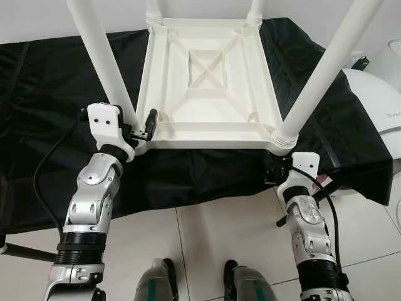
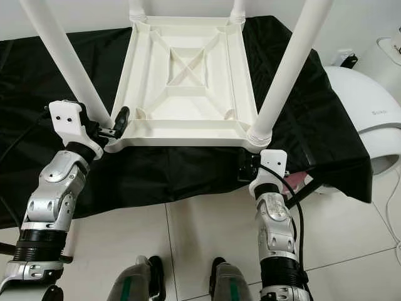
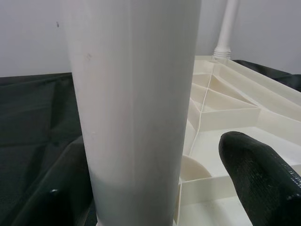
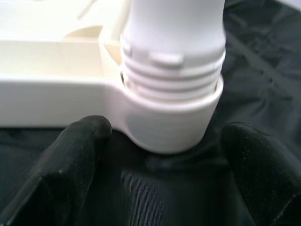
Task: Building children table
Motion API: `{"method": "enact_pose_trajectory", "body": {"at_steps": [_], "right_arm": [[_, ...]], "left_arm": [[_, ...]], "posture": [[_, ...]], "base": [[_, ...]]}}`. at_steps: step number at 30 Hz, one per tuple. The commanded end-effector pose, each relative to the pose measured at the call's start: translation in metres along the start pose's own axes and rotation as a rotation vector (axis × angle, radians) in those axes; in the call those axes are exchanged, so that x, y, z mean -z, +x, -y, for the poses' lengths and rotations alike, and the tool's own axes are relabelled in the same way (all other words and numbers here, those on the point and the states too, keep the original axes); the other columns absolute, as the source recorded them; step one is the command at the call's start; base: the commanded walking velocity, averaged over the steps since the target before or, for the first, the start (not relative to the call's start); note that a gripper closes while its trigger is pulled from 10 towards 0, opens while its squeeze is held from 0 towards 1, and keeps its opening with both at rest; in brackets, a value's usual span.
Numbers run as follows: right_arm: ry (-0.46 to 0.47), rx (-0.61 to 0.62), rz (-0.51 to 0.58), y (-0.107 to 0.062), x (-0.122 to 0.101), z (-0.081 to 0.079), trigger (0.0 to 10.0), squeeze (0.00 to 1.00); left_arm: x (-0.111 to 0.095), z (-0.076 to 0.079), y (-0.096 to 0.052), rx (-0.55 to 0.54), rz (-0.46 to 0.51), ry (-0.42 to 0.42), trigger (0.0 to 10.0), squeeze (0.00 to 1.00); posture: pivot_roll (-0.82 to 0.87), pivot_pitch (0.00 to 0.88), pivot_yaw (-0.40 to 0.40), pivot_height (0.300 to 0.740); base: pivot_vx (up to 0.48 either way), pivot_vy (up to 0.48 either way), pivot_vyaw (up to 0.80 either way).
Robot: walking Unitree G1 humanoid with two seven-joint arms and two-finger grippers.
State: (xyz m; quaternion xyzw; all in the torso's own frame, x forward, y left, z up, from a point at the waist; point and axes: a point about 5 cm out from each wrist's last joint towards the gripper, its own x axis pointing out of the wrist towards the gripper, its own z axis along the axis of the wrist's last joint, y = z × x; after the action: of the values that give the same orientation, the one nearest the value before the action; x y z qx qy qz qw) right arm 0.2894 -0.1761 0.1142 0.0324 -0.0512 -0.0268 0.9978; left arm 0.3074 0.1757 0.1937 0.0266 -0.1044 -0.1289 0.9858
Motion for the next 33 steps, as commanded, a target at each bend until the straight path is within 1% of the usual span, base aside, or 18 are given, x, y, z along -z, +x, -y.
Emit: {"method": "enact_pose_trajectory", "body": {"at_steps": [1,11,16,20,22,25,31,33], "right_arm": [[-0.003,-0.066,0.219,-0.001,-0.05,-0.009,10.0,0.0],[-0.002,-0.068,0.218,-0.002,-0.051,-0.01,10.0,0.0],[-0.002,-0.074,0.237,-0.007,-0.055,-0.012,10.0,0.0],[-0.002,-0.08,0.258,-0.008,-0.06,-0.014,10.0,0.0],[0.001,-0.087,0.296,-0.007,-0.072,-0.016,10.0,0.0],[0.003,-0.09,0.313,-0.006,-0.078,-0.018,10.0,0.0],[-0.003,-0.094,0.275,-0.008,-0.067,-0.017,10.0,0.0],[-0.003,-0.094,0.271,-0.008,-0.067,-0.017,10.0,0.0]], "left_arm": [[0.003,0.0,0.0,0.021,-0.016,-0.004,10.0,0.0],[0.003,-0.001,-0.001,0.019,-0.015,-0.005,10.0,0.0],[0.002,-0.001,0.0,0.024,-0.013,-0.003,10.0,0.0],[0.001,-0.001,0.0,0.024,-0.012,-0.001,10.0,0.0],[0.001,-0.001,0.001,0.025,-0.012,0.001,10.0,0.0],[0.0,-0.002,0.001,0.026,-0.012,0.002,10.0,0.0],[0.0,-0.002,0.002,0.023,-0.008,0.001,10.0,0.0],[0.0,-0.002,0.003,0.022,-0.008,0.001,10.0,0.0]], "posture": [[-0.08,0.194,0.043,0.74],[-0.08,0.194,0.043,0.74],[-0.09,0.195,0.047,0.74],[-0.09,0.196,0.049,0.74],[-0.09,0.197,0.052,0.74],[-0.09,0.195,0.052,0.74],[-0.09,0.192,0.049,0.74],[-0.09,0.191,0.049,0.74]], "base": [[0.0,0.0,0.0],[0.0,0.0,0.0],[0.0,0.0,0.0],[0.0,0.0,0.0],[0.0,0.0,0.0],[0.0,0.0,0.0],[0.0,0.0,0.0],[0.0,0.0,0.0]]}}
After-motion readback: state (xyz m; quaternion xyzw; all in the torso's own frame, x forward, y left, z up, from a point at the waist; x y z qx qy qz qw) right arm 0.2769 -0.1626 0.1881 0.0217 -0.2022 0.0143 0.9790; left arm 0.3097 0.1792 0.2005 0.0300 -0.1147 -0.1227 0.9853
